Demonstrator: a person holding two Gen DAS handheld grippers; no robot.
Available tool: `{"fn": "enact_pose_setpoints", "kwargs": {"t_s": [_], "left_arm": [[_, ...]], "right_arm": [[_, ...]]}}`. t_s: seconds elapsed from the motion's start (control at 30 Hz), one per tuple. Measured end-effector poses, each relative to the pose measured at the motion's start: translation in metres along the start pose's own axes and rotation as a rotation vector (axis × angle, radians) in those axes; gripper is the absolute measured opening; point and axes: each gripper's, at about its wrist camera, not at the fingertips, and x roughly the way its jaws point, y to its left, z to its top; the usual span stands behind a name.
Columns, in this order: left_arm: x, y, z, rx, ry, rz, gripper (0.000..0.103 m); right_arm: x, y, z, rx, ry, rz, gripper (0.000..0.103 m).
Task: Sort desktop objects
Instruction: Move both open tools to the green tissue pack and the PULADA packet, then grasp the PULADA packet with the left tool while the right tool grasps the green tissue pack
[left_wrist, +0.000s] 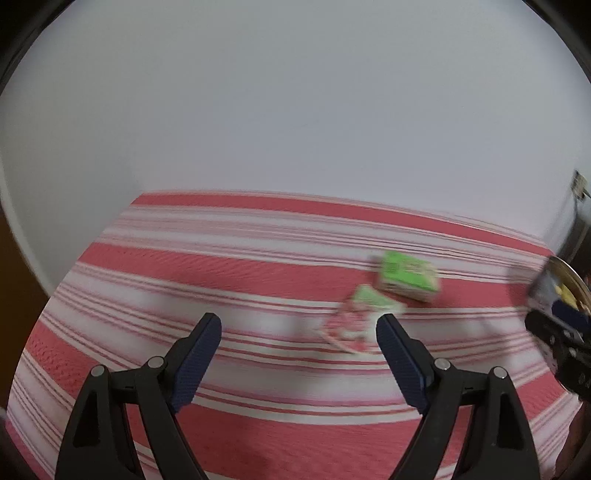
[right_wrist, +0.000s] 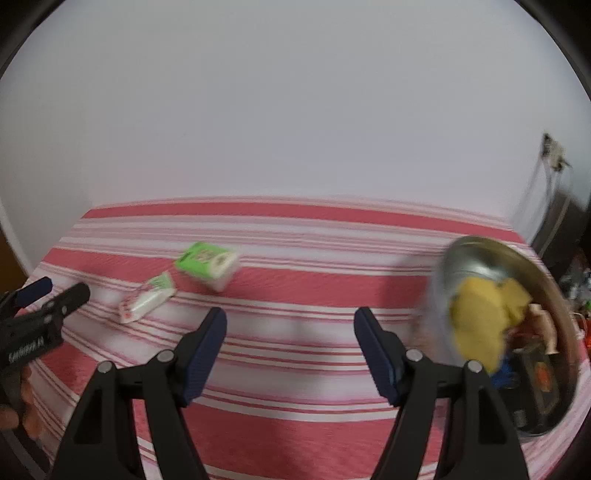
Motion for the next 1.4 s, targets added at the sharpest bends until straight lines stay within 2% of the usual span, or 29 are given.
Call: {"fn": "enact_pose_setpoints", "kwargs": {"t_s": [0.1, 0.27, 0.33, 0.43, 0.5, 0.63, 0.7, 0.77, 0.87, 1.03, 1.2, 1.23, 1.3, 1.33, 1.4], "left_arm": [[0.014, 0.024, 0.008, -0.05, 0.037, -0.004, 0.088], [0.038, 0.036, 0.03, -0.063, 0.062, 0.004, 0.088], [0.043, 0.025, 0.039, -0.03, 0.064, -0.043, 0.088], [0.049, 0.001, 0.038, 0.104, 0.097, -0.149, 0.088], [0.056, -0.016, 0.03, 0.246, 0.125, -0.195, 0.088], [0.061, -0.058, 0.005, 0.578, 0.156, -0.215, 0.088], [0.068, -0.071, 0.0, 0.648, 0.166, -0.202, 0.088], [0.078, -0.075, 0.0, 0.646, 0.191, -0.194, 0.088], [0.098, -0.073, 0.004, 0.581, 0.244, -0.202, 0.088], [0.113, -0.057, 0.009, 0.443, 0.294, -0.292, 0.089], [0.113, -0.049, 0.007, 0.44, 0.274, -0.304, 0.088], [0.112, -0.048, 0.007, 0.441, 0.272, -0.306, 0.087], [0.112, -0.045, 0.009, 0.441, 0.268, -0.311, 0.078], [0.11, -0.045, 0.009, 0.441, 0.264, -0.315, 0.07], [0.109, -0.042, 0.009, 0.44, 0.262, -0.312, 0.067]], "right_arm": [[0.02, 0.017, 0.005, -0.016, 0.037, 0.038, 0.072], [0.043, 0.045, 0.009, -0.067, 0.09, 0.082, 0.069], [0.051, 0.051, 0.013, -0.069, 0.087, 0.075, 0.066], [0.065, 0.048, 0.022, -0.068, 0.085, 0.042, 0.066], [0.076, 0.045, 0.031, -0.096, 0.084, 0.03, 0.066], [0.09, 0.042, 0.046, -0.23, 0.058, 0.032, 0.068], [0.095, 0.044, 0.051, -0.279, 0.061, 0.058, 0.068], [0.102, 0.047, 0.055, -0.323, 0.07, 0.077, 0.068], [0.111, 0.054, 0.057, -0.372, 0.081, 0.075, 0.068], [0.129, 0.065, 0.056, -0.423, 0.107, 0.116, 0.068], [0.144, 0.073, 0.062, -0.415, 0.117, 0.196, 0.072], [0.146, 0.073, 0.063, -0.418, 0.116, 0.202, 0.072], [0.146, 0.071, 0.063, -0.421, 0.133, 0.227, 0.073], [0.148, 0.071, 0.061, -0.427, 0.15, 0.239, 0.073], [0.152, 0.073, 0.057, -0.443, 0.171, 0.237, 0.073]]}}
